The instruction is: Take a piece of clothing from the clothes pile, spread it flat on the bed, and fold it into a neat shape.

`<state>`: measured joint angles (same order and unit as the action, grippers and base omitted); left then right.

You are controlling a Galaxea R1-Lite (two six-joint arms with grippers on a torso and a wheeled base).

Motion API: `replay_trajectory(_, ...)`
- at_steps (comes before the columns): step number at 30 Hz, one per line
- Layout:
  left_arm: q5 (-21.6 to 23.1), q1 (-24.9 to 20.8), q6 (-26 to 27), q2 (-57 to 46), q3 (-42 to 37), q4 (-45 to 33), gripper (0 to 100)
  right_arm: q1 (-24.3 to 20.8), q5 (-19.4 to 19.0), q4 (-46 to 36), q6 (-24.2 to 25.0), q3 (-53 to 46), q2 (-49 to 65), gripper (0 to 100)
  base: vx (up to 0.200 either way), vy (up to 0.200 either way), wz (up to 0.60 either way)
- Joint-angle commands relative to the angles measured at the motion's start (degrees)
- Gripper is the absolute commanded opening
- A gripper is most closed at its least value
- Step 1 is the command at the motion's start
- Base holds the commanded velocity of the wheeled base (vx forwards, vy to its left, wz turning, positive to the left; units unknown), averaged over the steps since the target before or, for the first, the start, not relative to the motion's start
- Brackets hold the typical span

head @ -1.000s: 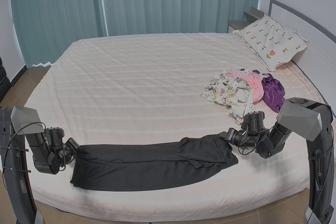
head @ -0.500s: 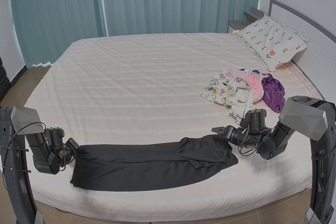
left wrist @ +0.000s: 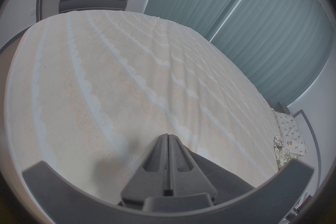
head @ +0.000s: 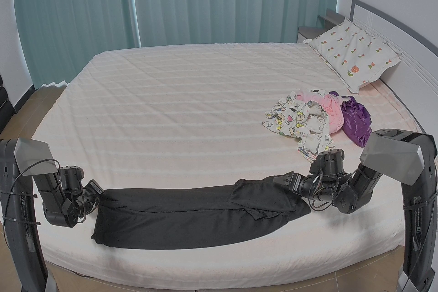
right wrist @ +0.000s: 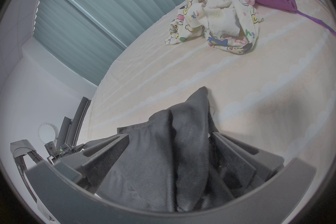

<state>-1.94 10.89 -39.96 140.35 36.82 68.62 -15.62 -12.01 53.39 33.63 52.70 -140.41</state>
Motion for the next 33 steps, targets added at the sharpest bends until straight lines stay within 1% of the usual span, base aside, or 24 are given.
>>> replay_trajectory(1, 0.00, 0.01, -0.03, 0.10, 0.01, 0.02, 0, -0.47, -0.47, -0.05, 0.03, 0.47, -0.74, 100, 0.000, 0.000, 0.00)
replay_trajectory(4, 0.00, 0.01, -0.03, 0.10, 0.01, 0.02, 0, -0.47, -1.26, -0.13, 0.03, 1.44, -1.00, 100, 0.000, 0.000, 0.00)
replay_trajectory(5, 0.00, 0.01, -0.03, 0.01, 0.01, 0.02, 0, -0.47, -1.18, -0.13, -0.06, 1.88, -1.27, 0, 0.000, 0.000, 0.00)
replay_trajectory(11, 0.00, 0.01, -0.03, 0.10, 0.01, 0.02, 0, 0.32, -1.26, -0.22, -0.41, 2.32, -1.27, 0, 0.000, 0.000, 0.00)
replay_trajectory(18, 0.00, 0.01, -0.03, 0.10, 0.01, 0.02, 0, 1.73, -1.26, -2.24, -1.11, 4.25, -0.21, 0, 0.000, 0.000, 0.00)
replay_trajectory(19, -0.08, 0.01, -0.03, 0.10, 0.01, 0.02, 0, 2.61, -1.53, -2.24, -1.20, 5.40, -0.21, 0, 0.000, 0.000, 0.00)
replay_trajectory(23, 0.00, 0.01, -0.03, 0.10, 0.01, 0.02, 0, 3.49, -1.70, -2.15, -1.20, 7.59, -1.18, 0, 0.000, 0.000, 0.00)
replay_trajectory(33, 0.00, 0.01, 0.06, 0.10, -0.78, 0.46, 0, 3.58, -2.76, -2.24, -1.29, 11.28, -3.20, 0, 0.000, 0.000, 0.00)
